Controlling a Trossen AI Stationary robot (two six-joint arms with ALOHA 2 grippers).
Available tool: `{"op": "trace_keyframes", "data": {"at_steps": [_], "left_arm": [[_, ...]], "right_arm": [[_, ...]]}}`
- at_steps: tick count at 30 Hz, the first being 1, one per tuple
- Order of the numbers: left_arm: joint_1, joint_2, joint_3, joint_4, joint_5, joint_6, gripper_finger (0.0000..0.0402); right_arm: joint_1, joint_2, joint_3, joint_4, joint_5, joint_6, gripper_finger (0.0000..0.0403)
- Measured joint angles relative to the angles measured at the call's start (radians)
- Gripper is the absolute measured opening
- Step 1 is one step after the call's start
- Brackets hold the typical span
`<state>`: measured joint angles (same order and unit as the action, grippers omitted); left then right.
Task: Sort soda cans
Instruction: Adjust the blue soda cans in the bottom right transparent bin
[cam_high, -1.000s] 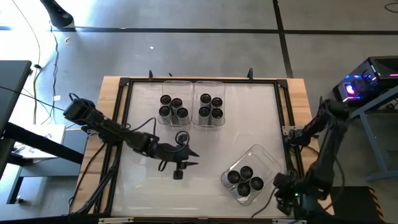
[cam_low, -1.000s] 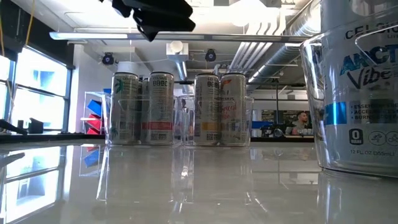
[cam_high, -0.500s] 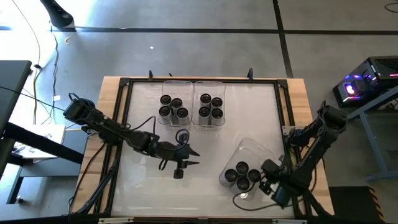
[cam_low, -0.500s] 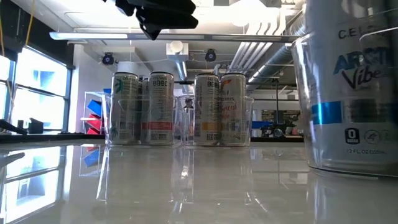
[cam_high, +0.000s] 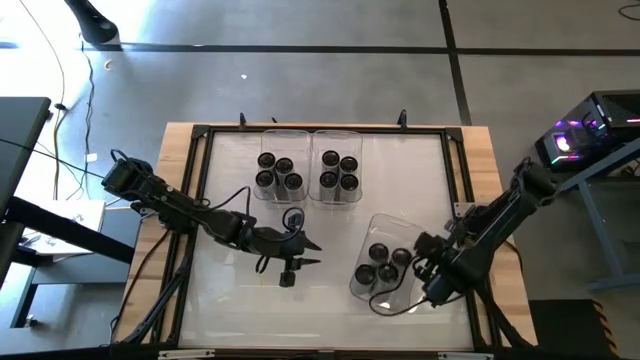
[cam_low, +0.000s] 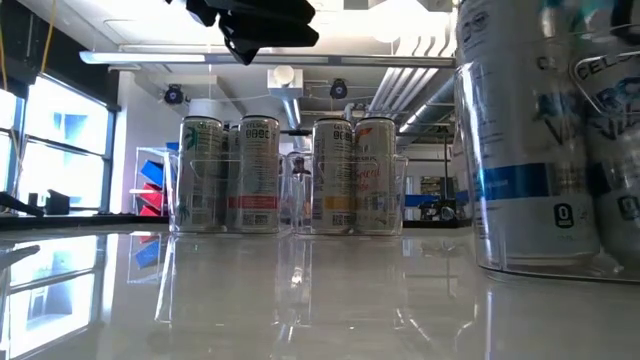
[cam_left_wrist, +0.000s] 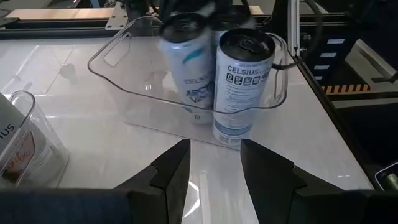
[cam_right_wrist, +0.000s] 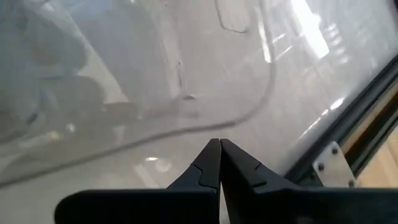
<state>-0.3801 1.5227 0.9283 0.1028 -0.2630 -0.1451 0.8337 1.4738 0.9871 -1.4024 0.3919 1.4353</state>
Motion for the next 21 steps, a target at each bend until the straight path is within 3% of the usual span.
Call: {"op": "trace_keyframes", "data": {"at_steps": [10, 21], "left_arm": [[0.0, -0.001, 0.0, 0.0, 0.0, 0.0, 0.0136], [0.0, -0.001, 0.001, 0.0, 0.0, 0.0, 0.0136]], "right_arm": [[0.115, -0.099, 0.131, -0.007, -0.094, 0.025, 0.0], [0.196, -0.099, 0.158, 0.084, 0.11, 0.049, 0.0002]]}}
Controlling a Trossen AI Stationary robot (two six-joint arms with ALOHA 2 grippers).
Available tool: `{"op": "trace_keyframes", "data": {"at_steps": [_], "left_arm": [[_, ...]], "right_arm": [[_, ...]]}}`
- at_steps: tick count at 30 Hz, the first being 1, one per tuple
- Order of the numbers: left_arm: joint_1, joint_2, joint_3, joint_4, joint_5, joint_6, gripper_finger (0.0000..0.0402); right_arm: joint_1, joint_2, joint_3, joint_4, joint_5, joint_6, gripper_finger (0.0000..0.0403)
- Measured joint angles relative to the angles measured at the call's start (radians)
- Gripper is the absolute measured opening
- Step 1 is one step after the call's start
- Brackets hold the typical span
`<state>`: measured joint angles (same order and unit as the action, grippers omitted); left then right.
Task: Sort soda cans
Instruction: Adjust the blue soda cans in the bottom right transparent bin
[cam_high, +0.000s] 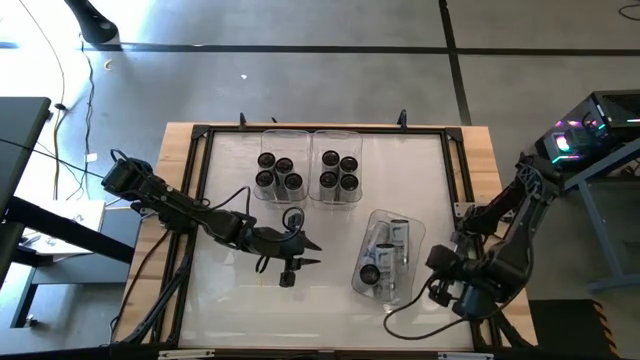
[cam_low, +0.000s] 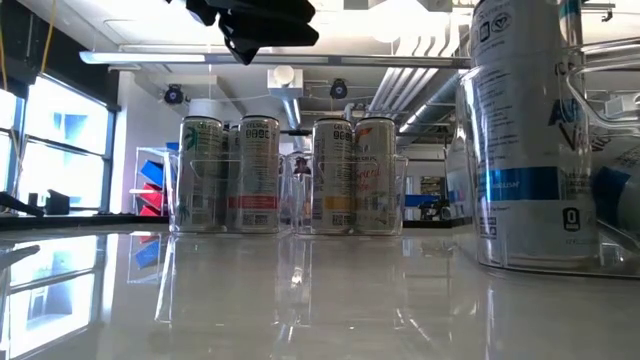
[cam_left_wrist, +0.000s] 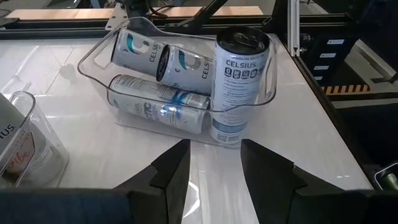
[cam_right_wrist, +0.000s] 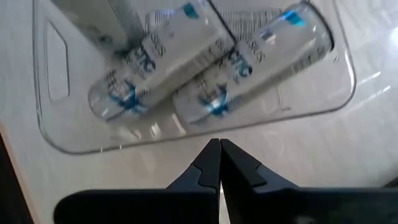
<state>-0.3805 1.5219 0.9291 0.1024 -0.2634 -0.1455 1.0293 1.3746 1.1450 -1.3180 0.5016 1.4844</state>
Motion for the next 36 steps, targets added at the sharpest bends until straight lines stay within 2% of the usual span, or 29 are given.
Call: {"op": "trace_keyframes", "data": {"at_steps": [5, 10, 15, 18, 22, 26, 30, 36], "left_arm": [[0.0, 0.0, 0.0, 0.0, 0.0, 0.0, 0.0136], [0.0, 0.0, 0.0, 0.0, 0.0, 0.0, 0.0136], [0.0, 0.0, 0.0, 0.0, 0.0, 0.0, 0.0136], [0.0, 0.0, 0.0, 0.0, 0.0, 0.002, 0.0136], [0.0, 0.0, 0.0, 0.001, 0.0, 0.009, 0.0135], [0.0, 0.0, 0.0, 0.001, 0.0, 0.01, 0.0136], [-0.002, 0.0, 0.0, 0.0, 0.0, 0.009, 0.0136], [-0.005, 0.0, 0.0, 0.0, 0.0, 0.012, 0.0136]], "right_arm": [[-0.021, 0.0, 0.0, 0.002, 0.026, 0.0, 0.0033], [-0.047, 0.0, 0.0, 0.066, 0.126, -0.032, 0.0102], [-0.148, 0.0, -0.001, 0.181, 0.204, -0.262, 0.0171], [-0.246, 0.0, -0.001, 0.209, 0.203, -0.435, 0.0182], [-0.407, 0.0, -0.004, 0.236, 0.124, -0.656, 0.0155], [-0.559, 0.0, -0.076, 0.394, -0.054, -0.868, 0.0086], [-0.664, 0.0, -0.147, 0.49, -0.159, -0.951, 0.0012], [-0.699, 0.0, -0.173, 0.525, -0.308, -0.969, 0.0016]]}}
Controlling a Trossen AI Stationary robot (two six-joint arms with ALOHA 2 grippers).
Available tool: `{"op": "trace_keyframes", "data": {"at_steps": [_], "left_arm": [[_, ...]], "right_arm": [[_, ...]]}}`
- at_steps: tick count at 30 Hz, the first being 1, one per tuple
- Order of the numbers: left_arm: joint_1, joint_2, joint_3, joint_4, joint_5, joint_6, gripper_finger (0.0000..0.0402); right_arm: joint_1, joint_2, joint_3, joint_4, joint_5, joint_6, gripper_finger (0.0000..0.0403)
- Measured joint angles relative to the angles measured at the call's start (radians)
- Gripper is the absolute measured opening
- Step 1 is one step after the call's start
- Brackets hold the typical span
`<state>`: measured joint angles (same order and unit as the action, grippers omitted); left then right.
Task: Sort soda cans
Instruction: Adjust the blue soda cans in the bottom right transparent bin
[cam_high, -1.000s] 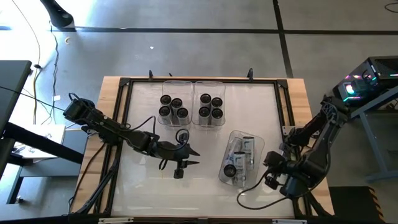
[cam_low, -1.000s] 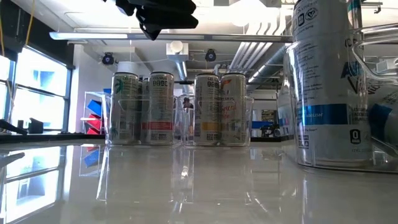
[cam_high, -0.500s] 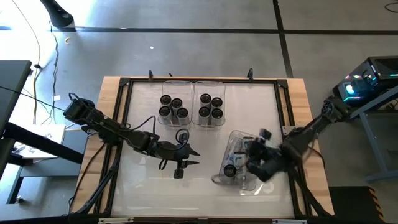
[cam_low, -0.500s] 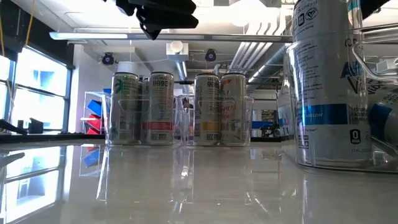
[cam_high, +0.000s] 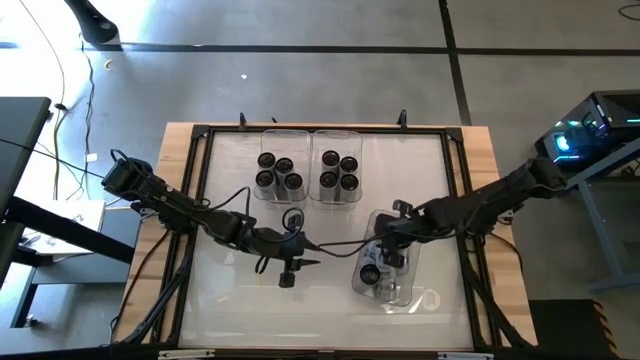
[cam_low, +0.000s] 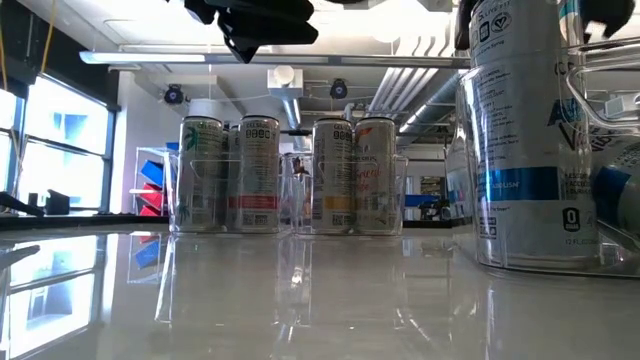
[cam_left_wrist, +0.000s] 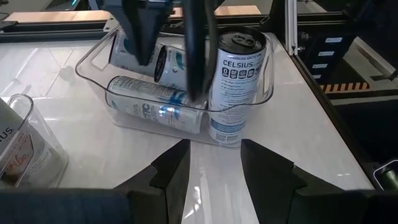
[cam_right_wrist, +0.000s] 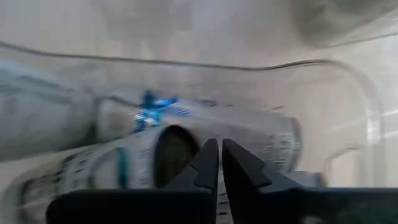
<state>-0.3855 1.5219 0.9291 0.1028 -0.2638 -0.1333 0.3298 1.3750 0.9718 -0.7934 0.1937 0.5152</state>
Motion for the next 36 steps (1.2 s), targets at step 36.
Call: {"op": "trace_keyframes", "data": {"at_steps": [36], "left_arm": [[0.0, 0.0, 0.0, 0.0, 0.0, -0.002, 0.0136]], "right_arm": [[0.444, -0.001, 0.156, 0.094, -0.184, 0.445, 0.0]]}}
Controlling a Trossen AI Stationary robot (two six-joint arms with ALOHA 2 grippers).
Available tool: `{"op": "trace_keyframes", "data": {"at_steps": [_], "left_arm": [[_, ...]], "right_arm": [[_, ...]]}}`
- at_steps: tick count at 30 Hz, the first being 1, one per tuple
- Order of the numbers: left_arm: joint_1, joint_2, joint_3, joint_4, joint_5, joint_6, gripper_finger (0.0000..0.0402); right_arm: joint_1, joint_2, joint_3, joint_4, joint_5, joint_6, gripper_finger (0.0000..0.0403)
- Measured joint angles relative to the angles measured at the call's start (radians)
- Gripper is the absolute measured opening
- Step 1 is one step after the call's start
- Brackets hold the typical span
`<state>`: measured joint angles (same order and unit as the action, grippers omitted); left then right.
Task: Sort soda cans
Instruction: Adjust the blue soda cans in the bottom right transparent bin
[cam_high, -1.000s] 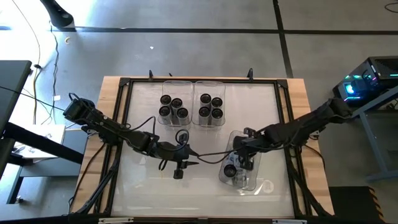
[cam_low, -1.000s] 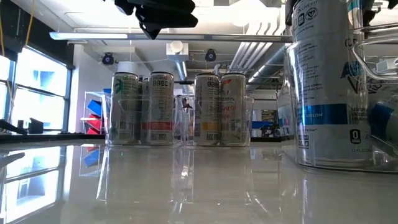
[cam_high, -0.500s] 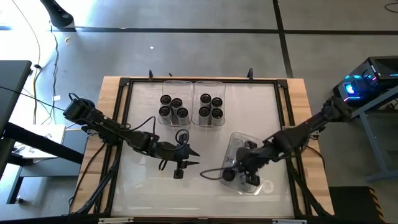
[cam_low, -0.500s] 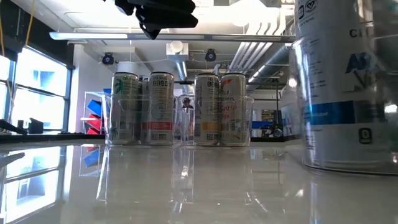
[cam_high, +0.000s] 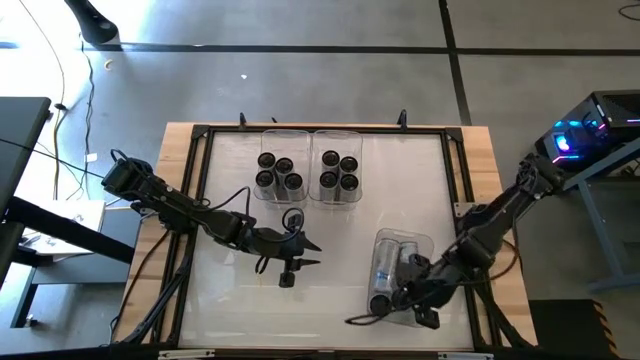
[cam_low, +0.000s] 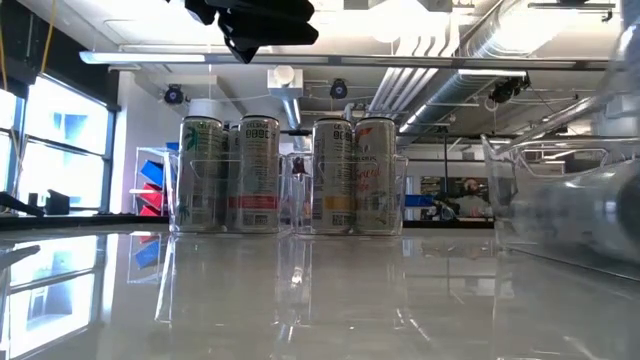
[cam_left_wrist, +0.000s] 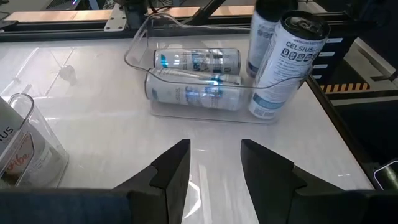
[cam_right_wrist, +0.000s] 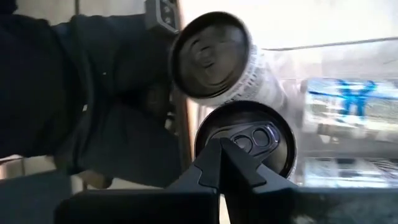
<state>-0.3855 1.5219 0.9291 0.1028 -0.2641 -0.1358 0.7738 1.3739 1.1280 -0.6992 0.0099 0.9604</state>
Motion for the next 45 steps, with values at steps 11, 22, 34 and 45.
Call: {"op": "trace_keyframes", "data": {"at_steps": [11, 22, 34, 45], "left_arm": [[0.0, 0.0, 0.0, 0.001, 0.0, -0.001, 0.0136], [0.0, 0.0, 0.0, 0.008, 0.0, -0.001, 0.0136], [0.0, 0.0, 0.0, 0.018, 0.0, 0.0, 0.0136], [0.001, 0.0, 0.0, 0.045, 0.0, 0.009, 0.0136]], "right_arm": [[0.106, -0.001, 0.0, 0.045, 0.005, 0.156, 0.0], [0.205, 0.004, -0.005, 0.016, 0.081, 0.301, 0.0], [0.205, -0.012, -0.003, 0.11, 0.108, 0.234, 0.0], [0.137, -0.13, -0.001, 0.047, 0.385, 0.008, 0.0]]}}
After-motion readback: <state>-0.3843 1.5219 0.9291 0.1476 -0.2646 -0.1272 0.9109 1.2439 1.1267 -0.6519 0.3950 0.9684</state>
